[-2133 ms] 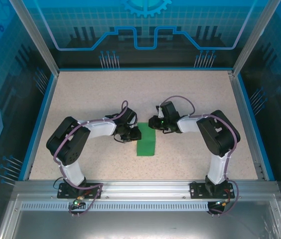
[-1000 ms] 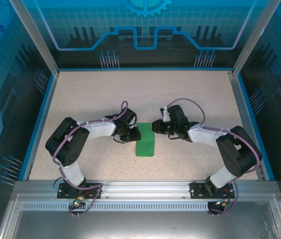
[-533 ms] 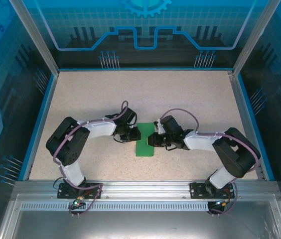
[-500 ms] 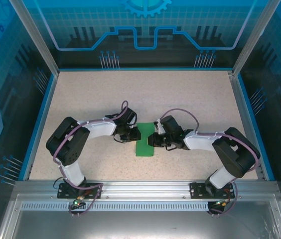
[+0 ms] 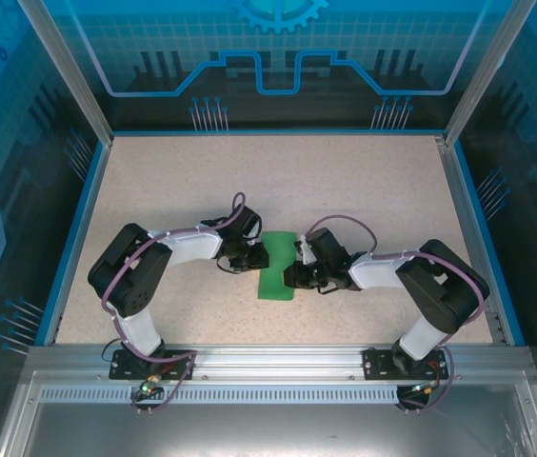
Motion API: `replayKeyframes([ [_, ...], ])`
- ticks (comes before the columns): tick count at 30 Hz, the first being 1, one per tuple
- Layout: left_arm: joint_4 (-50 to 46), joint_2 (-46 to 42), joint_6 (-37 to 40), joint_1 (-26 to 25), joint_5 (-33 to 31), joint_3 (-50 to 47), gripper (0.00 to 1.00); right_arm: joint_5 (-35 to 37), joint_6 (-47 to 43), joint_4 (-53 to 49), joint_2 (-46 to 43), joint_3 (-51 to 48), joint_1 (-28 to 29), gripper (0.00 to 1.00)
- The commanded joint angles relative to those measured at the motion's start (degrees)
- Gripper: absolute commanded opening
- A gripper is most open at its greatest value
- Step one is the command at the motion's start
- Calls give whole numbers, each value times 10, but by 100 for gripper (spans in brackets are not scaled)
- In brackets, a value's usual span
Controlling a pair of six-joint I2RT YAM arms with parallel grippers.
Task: Fold a paper plane with a square sheet of paper (pick it up from the middle)
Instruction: Fold the square sheet of paper in half at the center of the table.
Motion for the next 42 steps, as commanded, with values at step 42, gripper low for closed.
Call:
replayKeyframes([
  [42, -109, 78, 32, 2, -59, -24, 20, -44, -56, -122, -50, -50, 55, 17],
])
